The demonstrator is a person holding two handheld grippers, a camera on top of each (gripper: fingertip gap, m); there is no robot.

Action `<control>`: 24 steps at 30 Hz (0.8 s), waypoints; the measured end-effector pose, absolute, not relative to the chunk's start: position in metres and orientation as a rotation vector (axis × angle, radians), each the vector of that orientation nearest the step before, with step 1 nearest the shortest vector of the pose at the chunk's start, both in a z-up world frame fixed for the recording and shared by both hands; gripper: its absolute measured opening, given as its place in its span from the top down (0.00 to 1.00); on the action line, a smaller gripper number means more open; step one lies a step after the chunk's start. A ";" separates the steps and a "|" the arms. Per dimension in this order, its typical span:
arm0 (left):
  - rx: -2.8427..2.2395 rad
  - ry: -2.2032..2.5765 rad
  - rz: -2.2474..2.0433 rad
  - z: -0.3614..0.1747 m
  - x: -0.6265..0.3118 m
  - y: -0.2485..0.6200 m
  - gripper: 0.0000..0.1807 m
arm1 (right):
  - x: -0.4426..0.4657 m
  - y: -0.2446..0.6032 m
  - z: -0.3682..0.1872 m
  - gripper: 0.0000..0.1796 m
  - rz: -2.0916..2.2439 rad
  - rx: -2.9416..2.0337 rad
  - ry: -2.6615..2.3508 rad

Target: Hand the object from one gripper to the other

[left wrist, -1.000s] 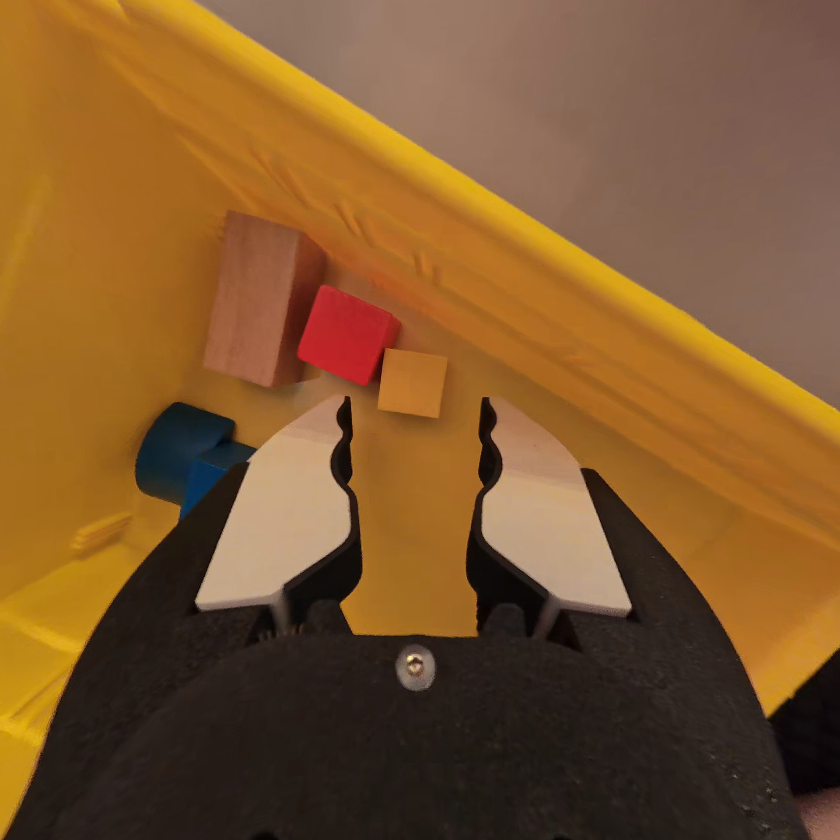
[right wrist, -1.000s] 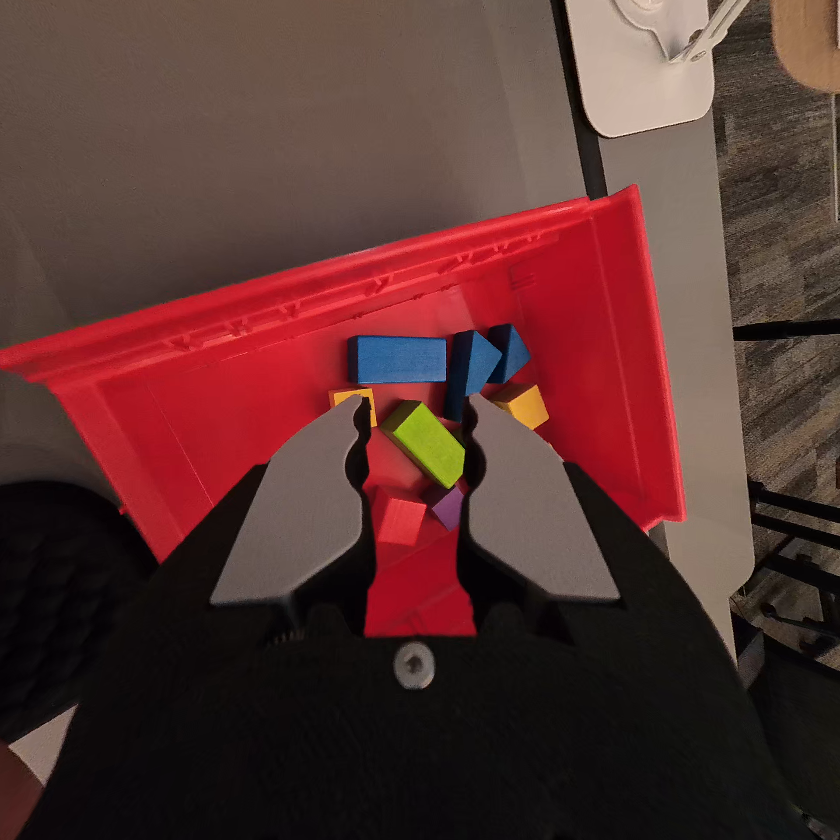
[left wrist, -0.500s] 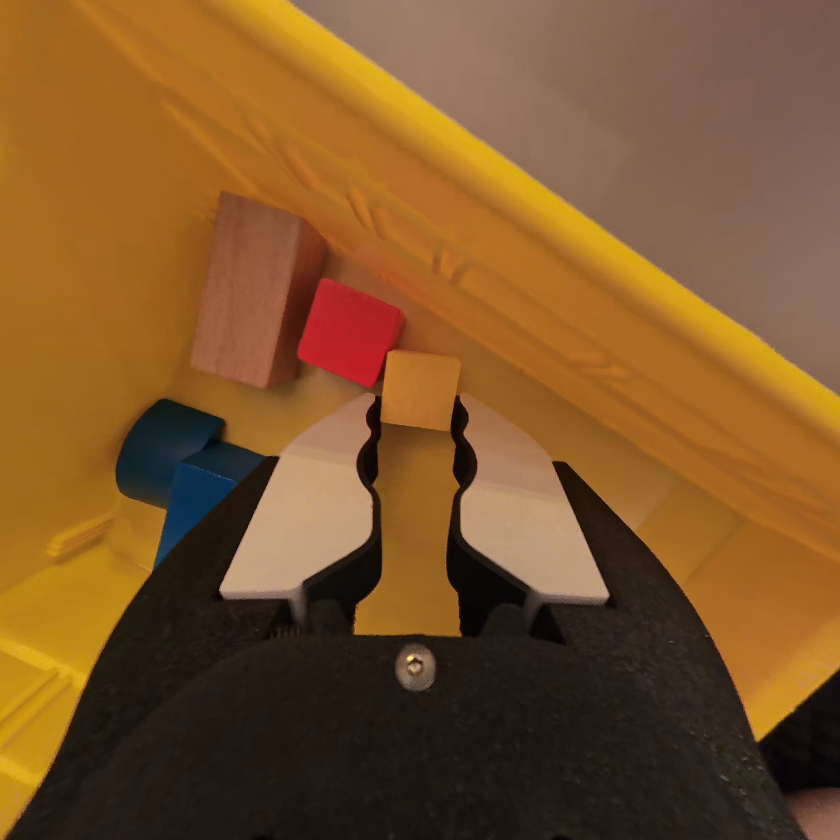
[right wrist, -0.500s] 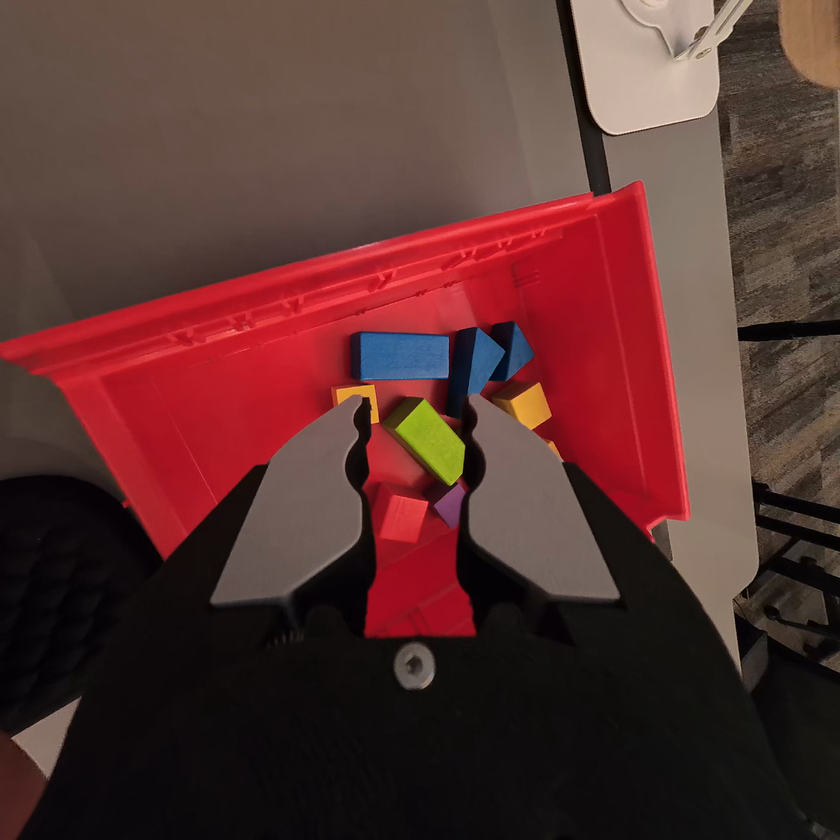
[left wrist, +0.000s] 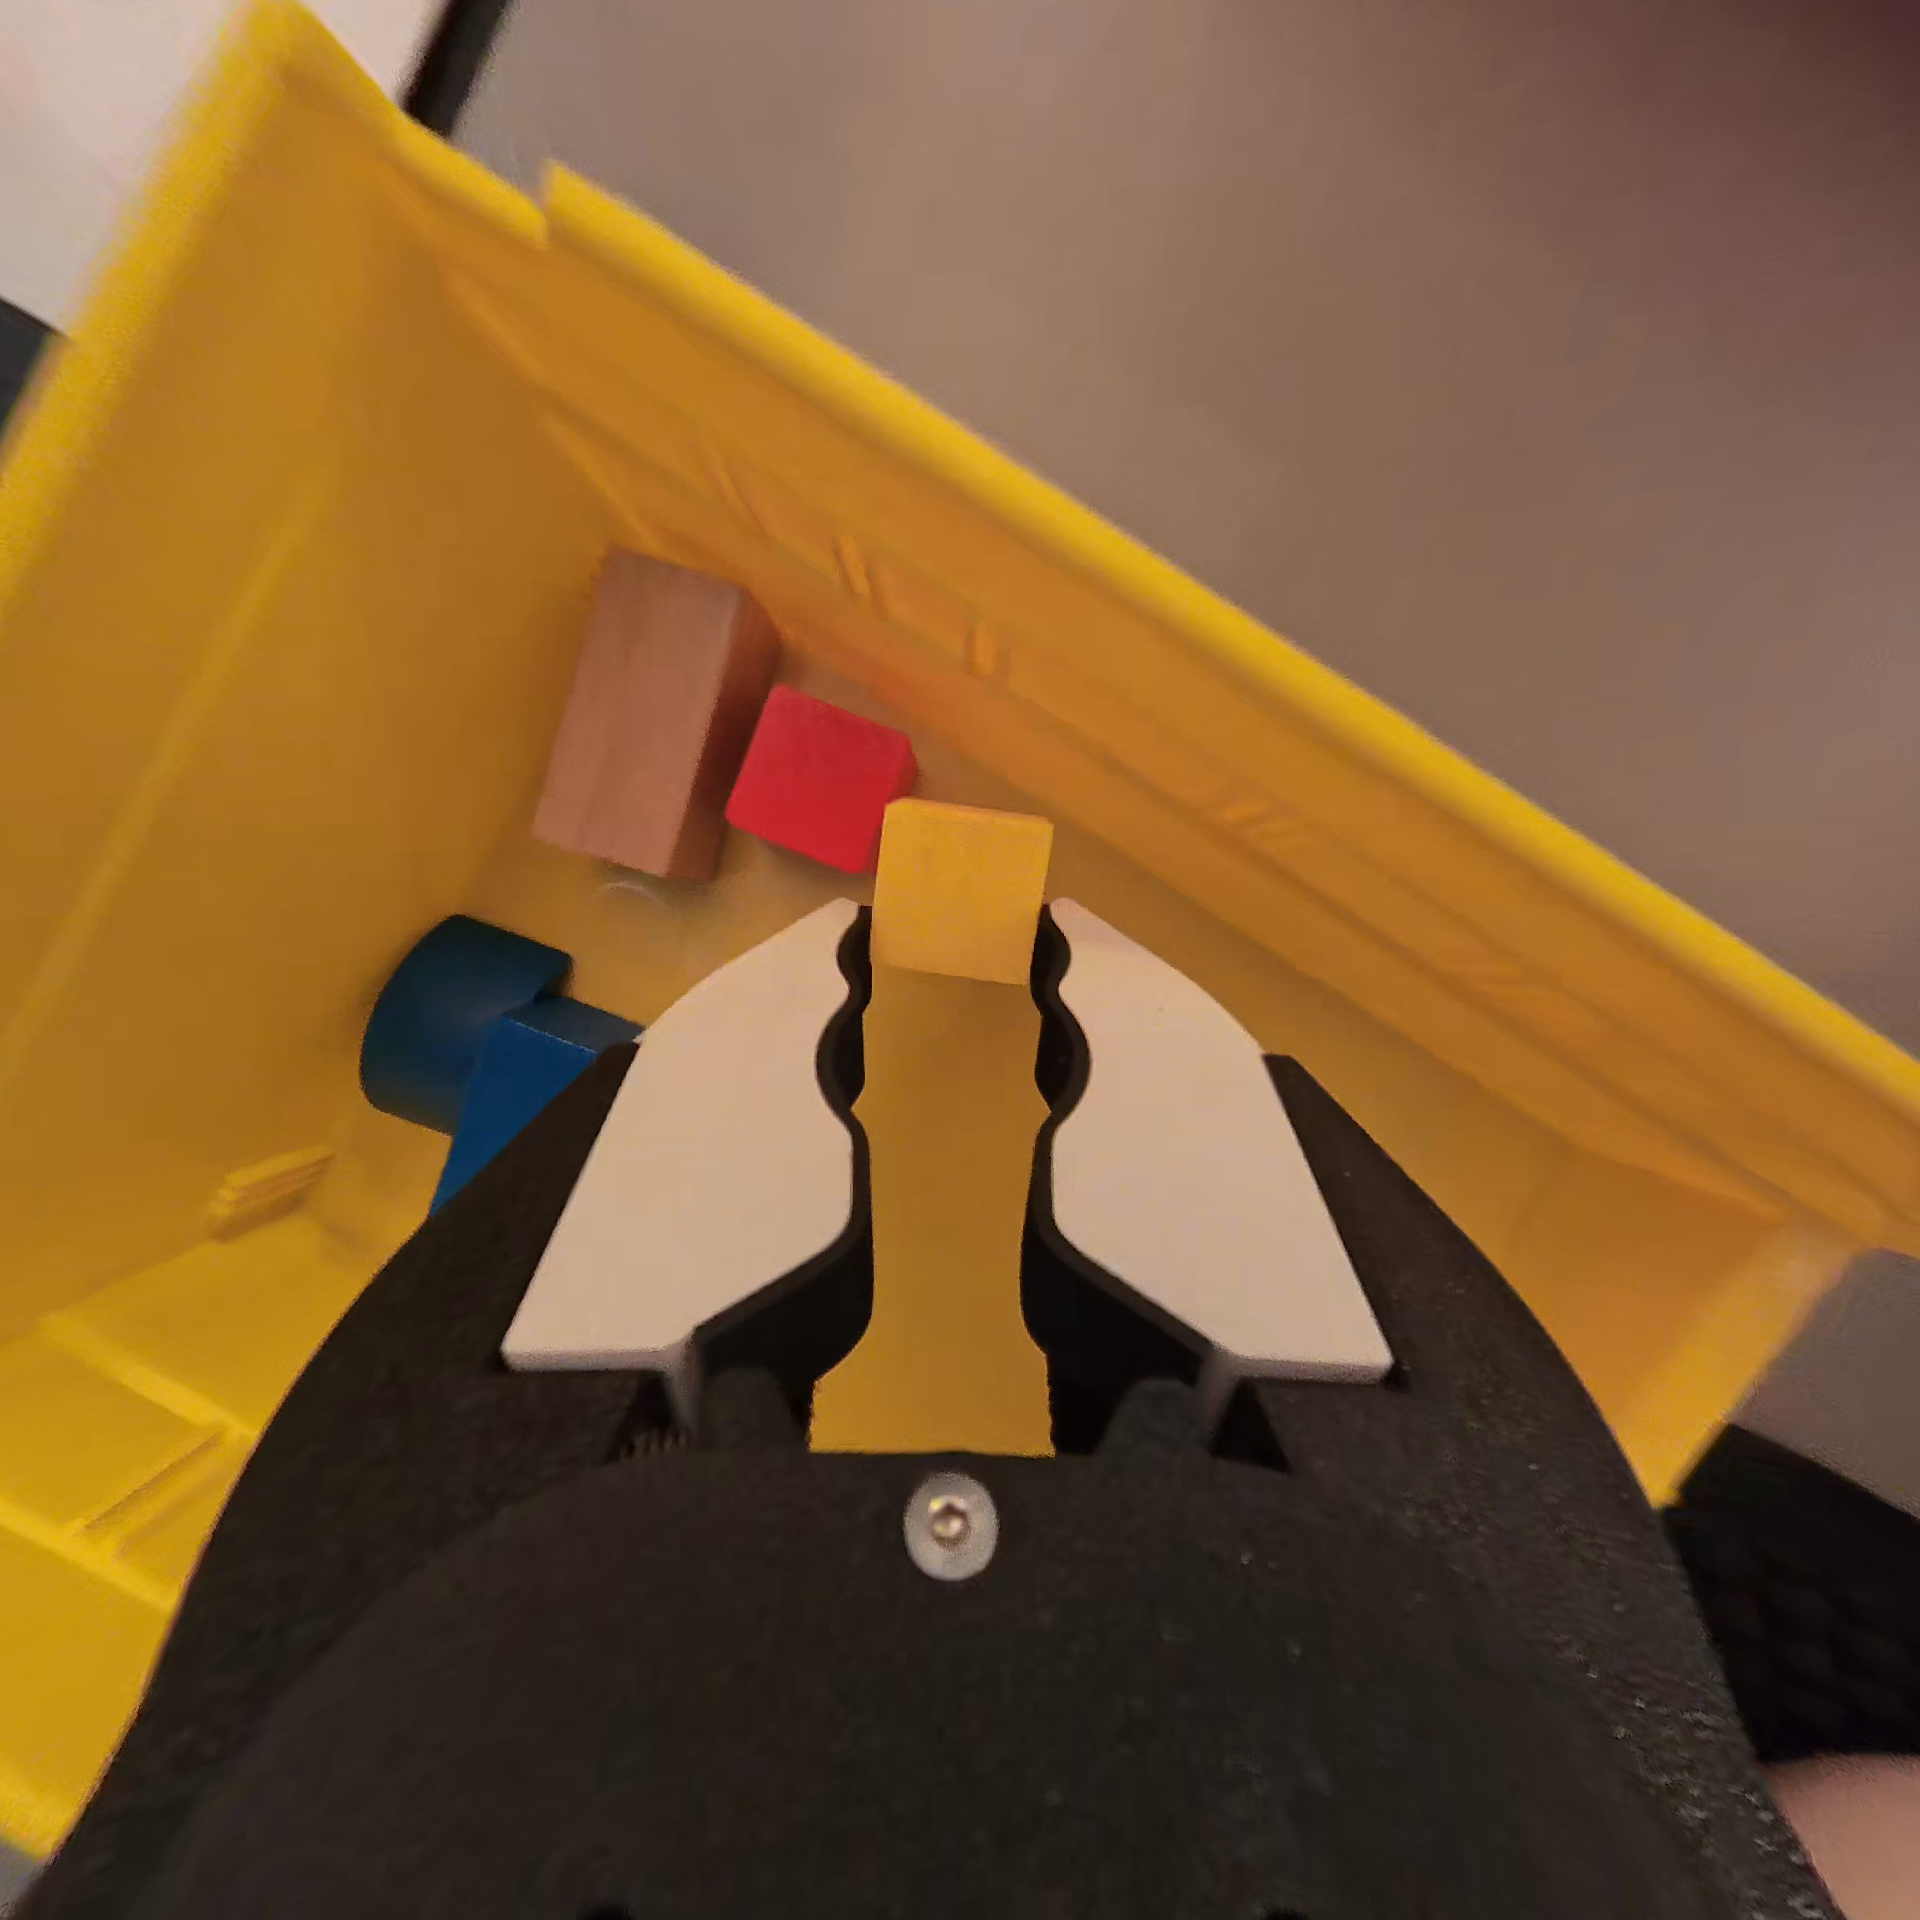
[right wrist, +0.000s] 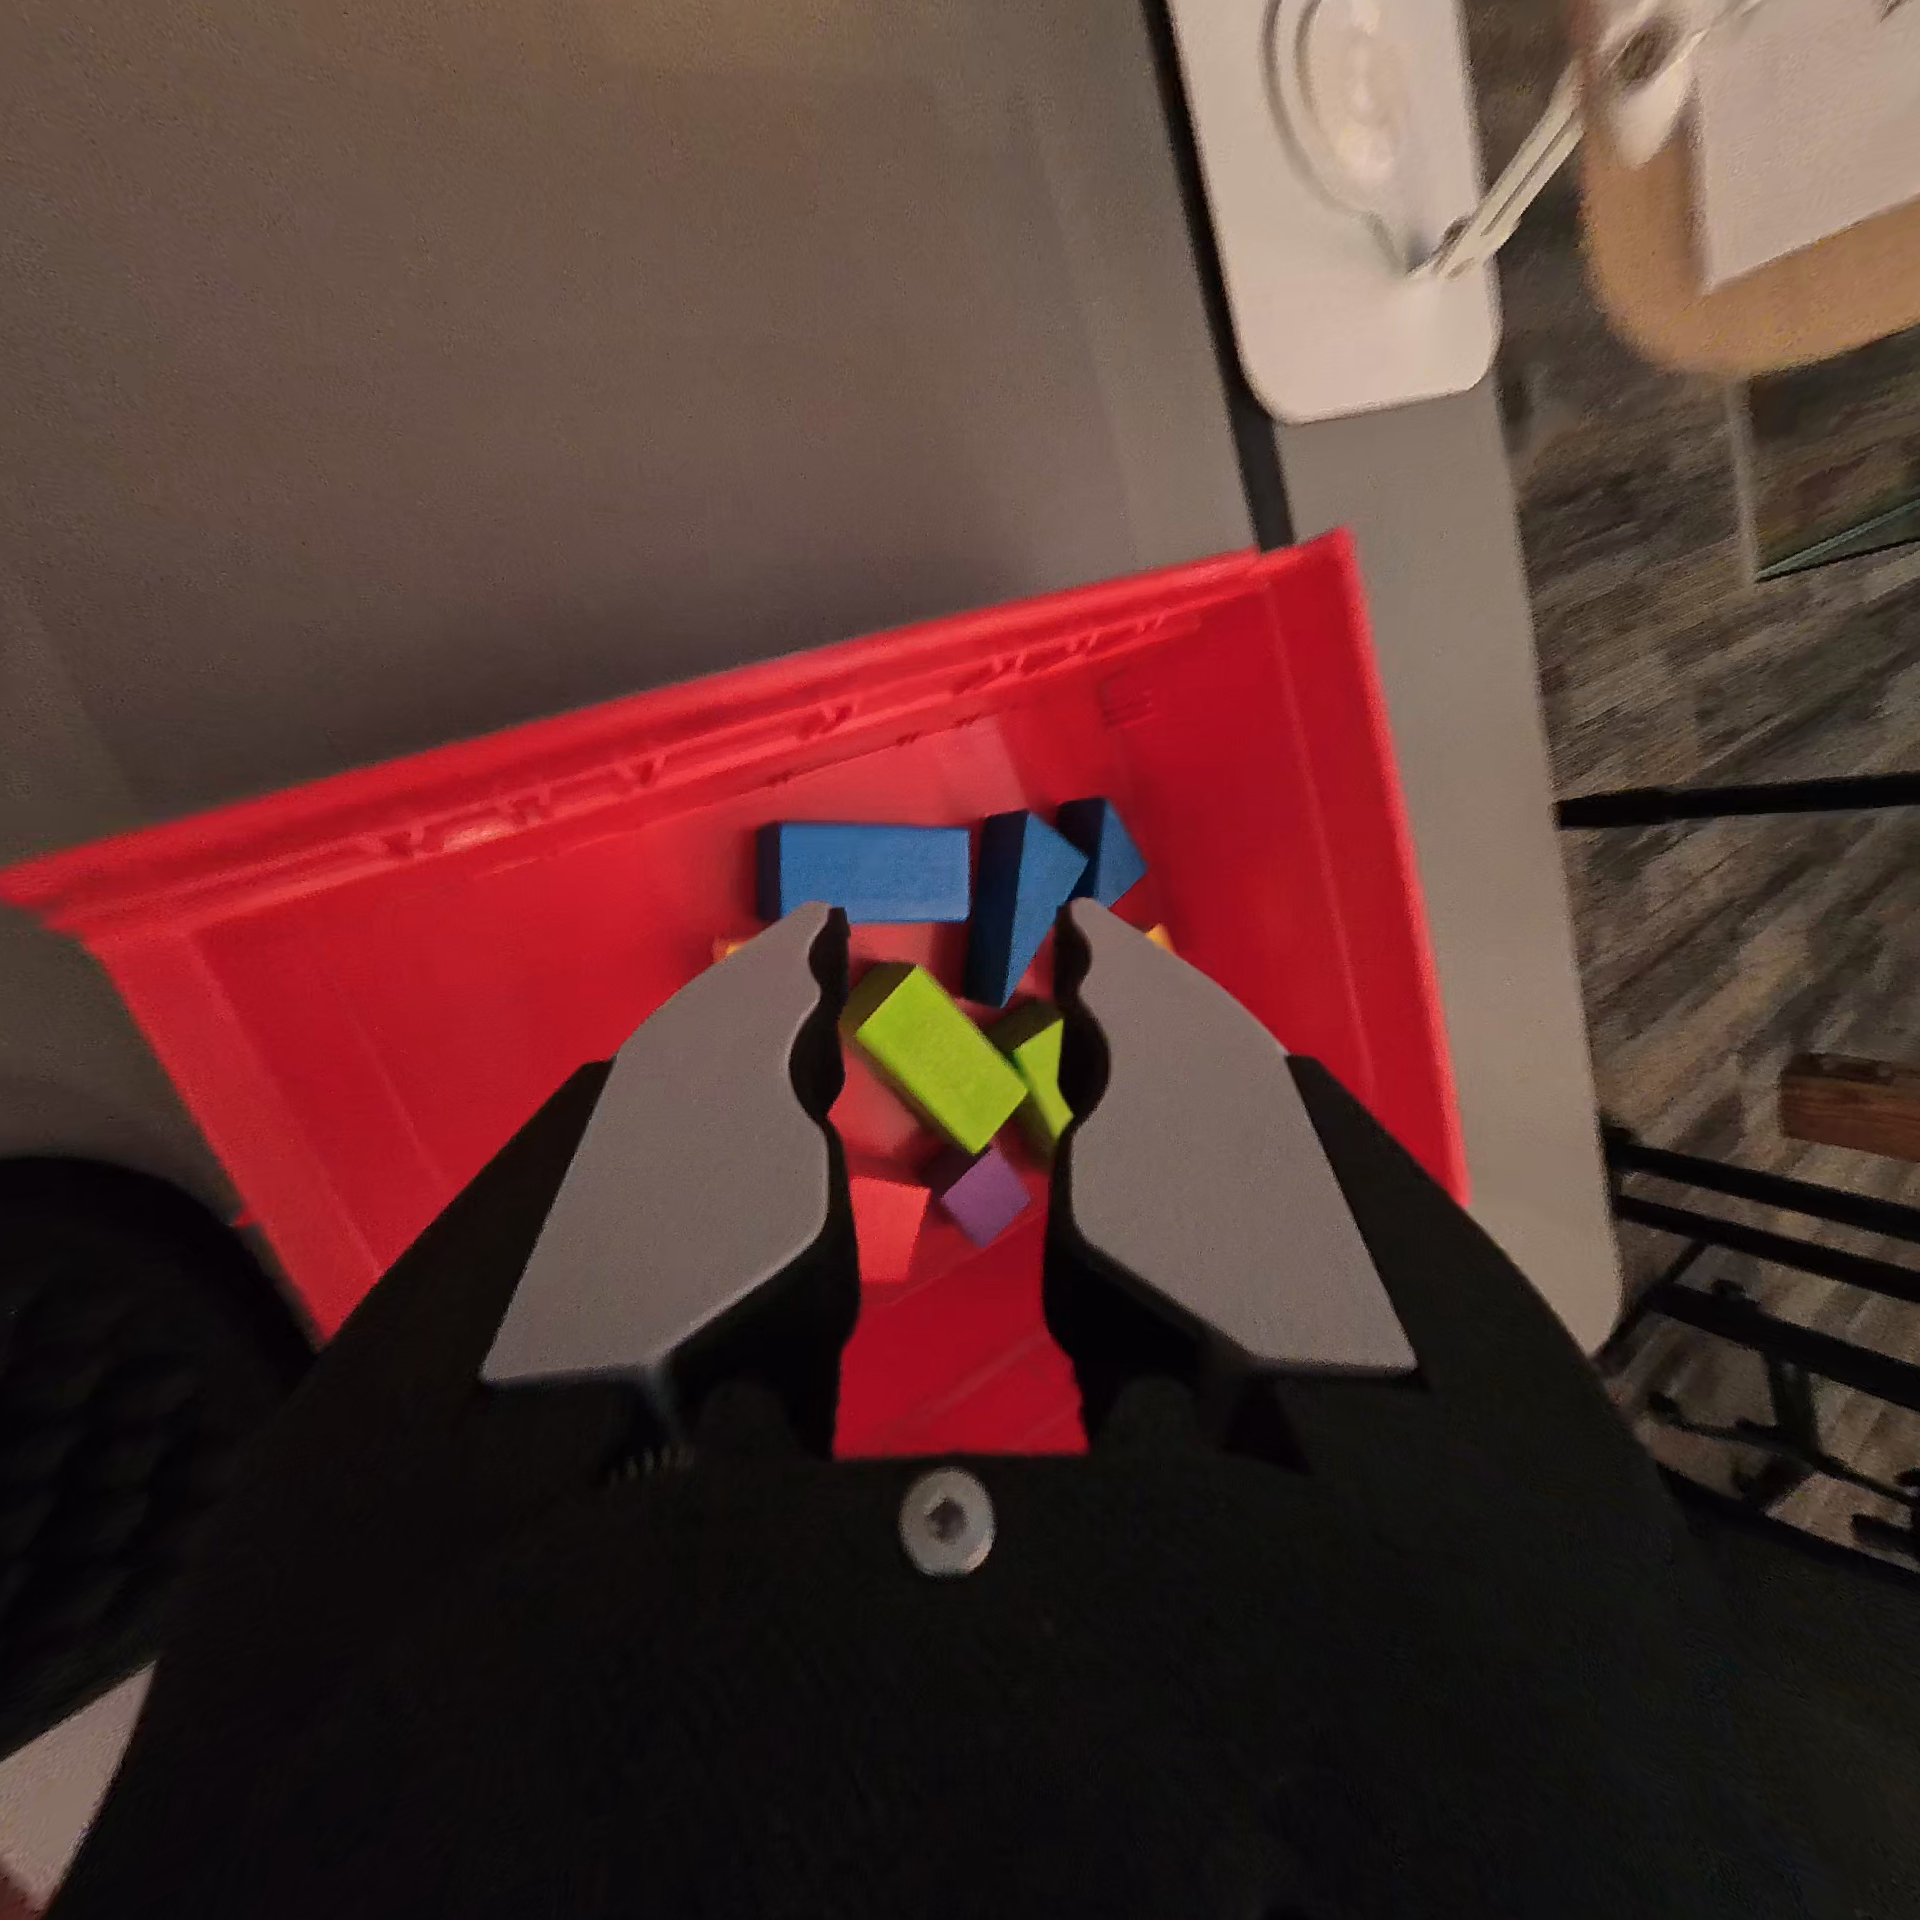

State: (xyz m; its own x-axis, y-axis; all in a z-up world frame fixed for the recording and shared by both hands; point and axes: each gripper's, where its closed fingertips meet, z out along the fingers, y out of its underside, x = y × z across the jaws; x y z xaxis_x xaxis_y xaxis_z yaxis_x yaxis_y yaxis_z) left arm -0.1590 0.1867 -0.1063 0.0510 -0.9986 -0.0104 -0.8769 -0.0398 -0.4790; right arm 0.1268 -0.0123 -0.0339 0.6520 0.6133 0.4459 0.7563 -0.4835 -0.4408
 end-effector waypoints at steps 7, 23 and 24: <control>-1.624 1.841 -0.974 0.004 -0.157 0.122 0.84 | 0.024 0.025 0.046 0.78 -0.471 -1.584 -1.164; -1.219 2.397 -0.986 0.003 -0.132 -0.011 0.84 | -0.130 -0.004 0.021 0.78 -0.538 -1.137 -1.567; -1.219 2.401 -1.001 0.003 -0.132 -0.012 0.84 | -0.131 -0.004 0.021 0.78 -0.552 -1.126 -1.569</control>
State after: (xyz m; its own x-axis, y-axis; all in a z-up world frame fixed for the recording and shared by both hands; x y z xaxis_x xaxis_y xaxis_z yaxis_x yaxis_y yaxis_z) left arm -0.1317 -0.0121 0.0034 -0.6105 -0.7891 0.0681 -0.6040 0.4082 -0.6845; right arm -0.1307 -0.0040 0.0208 0.0237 0.3747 0.9269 0.8726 0.4447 -0.2020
